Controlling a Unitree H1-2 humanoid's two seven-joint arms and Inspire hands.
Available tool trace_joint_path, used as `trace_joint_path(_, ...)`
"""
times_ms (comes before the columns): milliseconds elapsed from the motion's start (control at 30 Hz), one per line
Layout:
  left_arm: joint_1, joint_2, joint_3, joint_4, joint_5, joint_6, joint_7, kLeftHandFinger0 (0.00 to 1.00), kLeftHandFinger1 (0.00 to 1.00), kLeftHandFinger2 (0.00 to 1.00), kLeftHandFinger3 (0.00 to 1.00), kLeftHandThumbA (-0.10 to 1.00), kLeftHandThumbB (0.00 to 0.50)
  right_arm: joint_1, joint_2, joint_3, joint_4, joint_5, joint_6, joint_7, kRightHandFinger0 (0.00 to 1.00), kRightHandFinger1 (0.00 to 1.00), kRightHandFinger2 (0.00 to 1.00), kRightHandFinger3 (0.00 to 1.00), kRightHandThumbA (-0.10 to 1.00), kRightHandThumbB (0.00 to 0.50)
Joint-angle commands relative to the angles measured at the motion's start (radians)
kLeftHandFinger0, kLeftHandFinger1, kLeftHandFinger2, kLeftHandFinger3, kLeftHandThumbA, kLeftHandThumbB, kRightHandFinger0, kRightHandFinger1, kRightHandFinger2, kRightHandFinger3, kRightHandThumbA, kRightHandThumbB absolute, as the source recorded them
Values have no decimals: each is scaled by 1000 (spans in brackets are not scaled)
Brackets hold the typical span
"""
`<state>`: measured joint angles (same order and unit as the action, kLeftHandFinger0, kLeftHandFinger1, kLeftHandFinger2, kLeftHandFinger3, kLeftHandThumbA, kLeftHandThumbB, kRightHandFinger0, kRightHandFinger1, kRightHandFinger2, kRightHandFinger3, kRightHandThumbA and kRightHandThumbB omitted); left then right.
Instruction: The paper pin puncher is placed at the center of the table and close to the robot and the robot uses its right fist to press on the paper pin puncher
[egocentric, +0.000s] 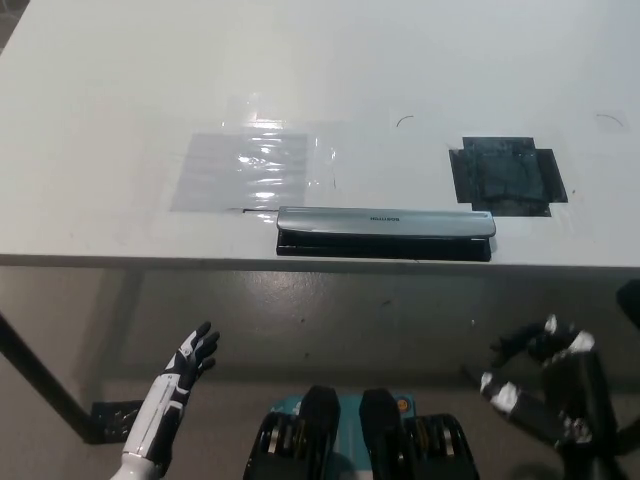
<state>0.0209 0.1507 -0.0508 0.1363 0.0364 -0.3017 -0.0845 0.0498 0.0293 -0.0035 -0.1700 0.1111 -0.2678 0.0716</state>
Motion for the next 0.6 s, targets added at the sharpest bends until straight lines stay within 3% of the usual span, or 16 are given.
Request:
trace_joint_path(0,-19,11,2,-15,-20,-51,-20,1000,1000,1000,1000,1000,262,-150,-6,17,-206,35,226,-12,0,0,0,0,1000,211)
trace_joint_path(100,-22,14,11,-17,3,-58,-6,1000,1000,1000,1000,1000,265,-270,-15,32,-193,38,248,10,0,0,0,0,1000,189)
trace_joint_path(233,-23,12,11,-14,15,-74,-1,1000,1000,1000,1000,1000,249,-453,3,31,-130,33,328,-12,0,0,9,2,1000,198)
trace_joint_path(300,-25,14,13,-11,19,-79,0,1000,1000,1000,1000,1000,239,-528,12,25,-45,24,311,-20,0,0,40,43,1000,192)
trace_joint_path(567,-27,15,12,-21,16,-72,-6,1000,1000,1000,1000,1000,221,-762,66,-5,300,25,254,-55,0,0,10,23,1000,197)
